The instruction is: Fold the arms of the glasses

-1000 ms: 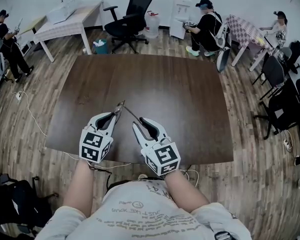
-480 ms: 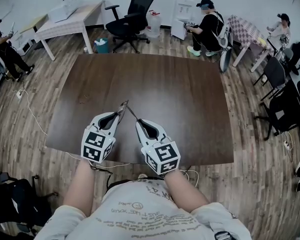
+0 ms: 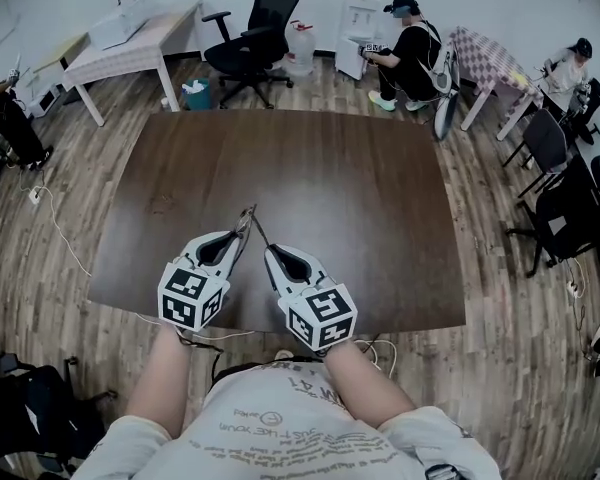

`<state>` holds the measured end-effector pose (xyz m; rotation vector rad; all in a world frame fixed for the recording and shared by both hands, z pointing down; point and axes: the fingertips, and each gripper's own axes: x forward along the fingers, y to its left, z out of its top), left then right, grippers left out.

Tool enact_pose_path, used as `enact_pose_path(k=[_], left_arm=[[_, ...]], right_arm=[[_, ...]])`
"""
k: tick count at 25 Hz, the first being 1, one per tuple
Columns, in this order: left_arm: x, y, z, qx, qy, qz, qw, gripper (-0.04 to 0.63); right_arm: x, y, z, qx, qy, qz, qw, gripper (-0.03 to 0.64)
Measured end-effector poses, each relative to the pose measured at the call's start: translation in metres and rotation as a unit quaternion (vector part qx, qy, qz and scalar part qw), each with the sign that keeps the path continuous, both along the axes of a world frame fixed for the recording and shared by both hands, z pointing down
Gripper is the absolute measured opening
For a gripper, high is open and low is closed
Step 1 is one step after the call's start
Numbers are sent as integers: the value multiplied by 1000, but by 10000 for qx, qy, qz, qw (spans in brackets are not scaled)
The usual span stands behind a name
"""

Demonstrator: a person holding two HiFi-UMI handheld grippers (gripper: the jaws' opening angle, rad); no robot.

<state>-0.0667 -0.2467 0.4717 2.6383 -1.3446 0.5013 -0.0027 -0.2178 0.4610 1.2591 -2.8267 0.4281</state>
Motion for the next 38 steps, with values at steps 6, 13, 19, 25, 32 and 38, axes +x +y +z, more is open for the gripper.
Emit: enact_pose_path(k=[6,13,19,25,32,38], left_arm=[[11,-1,-3,-33,110,93,9999,32],[15,0,-5,-69,232,178,9995,32],[16,1,-4,-80,292,258,9992,32],[17,4,-3,-122,435,340,9984,32],[13,2,-8,-58,408,296,9987,32],[7,2,-11,-97,567,238,9981,32]], right_arm=[[0,-2,3,-87,-25,-93,9999,29],[-7,-4,5,-210,-135,-186,9995,29],[-14,-4,6,-178,-85,-256,9995,29],[-22,-3,7,-160,-45,-351,9992,29],[-28,-8,5,-145,-69,-459,9988,29],[-37,-9,1,-120,-175,-649,9977,29]])
